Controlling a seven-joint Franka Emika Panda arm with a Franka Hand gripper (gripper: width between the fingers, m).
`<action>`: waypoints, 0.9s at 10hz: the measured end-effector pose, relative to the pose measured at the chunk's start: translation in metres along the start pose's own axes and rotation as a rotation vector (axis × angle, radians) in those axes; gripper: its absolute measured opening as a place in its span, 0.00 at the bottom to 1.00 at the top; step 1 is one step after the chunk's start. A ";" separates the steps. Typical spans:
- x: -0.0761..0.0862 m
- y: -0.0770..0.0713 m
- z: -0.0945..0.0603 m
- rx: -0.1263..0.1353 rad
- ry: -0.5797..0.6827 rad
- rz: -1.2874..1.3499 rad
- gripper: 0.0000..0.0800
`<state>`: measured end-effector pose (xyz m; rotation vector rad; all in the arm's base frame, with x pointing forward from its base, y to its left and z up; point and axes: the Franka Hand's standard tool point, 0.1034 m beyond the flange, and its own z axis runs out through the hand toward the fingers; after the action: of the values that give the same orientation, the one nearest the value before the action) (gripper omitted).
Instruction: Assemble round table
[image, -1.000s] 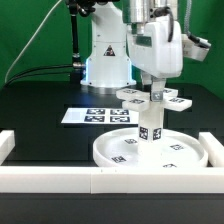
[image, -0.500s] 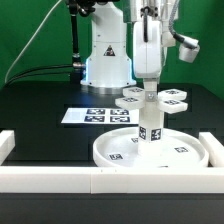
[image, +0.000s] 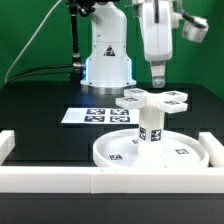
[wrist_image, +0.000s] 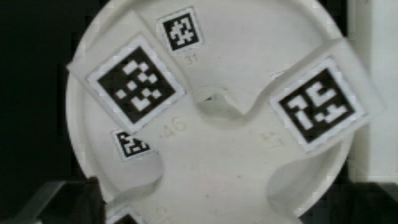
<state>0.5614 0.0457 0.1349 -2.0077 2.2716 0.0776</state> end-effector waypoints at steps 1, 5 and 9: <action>0.002 0.001 0.004 -0.002 0.005 -0.042 0.80; 0.002 0.002 0.007 -0.008 0.006 -0.235 0.81; 0.002 0.003 0.009 -0.010 0.007 -0.239 0.81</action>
Offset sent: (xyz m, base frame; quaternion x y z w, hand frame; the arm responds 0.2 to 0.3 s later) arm 0.0000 0.0000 0.0000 0.0000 0.0000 -0.1938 0.9810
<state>0.5589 0.0454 0.1261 -2.2701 2.0199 0.0615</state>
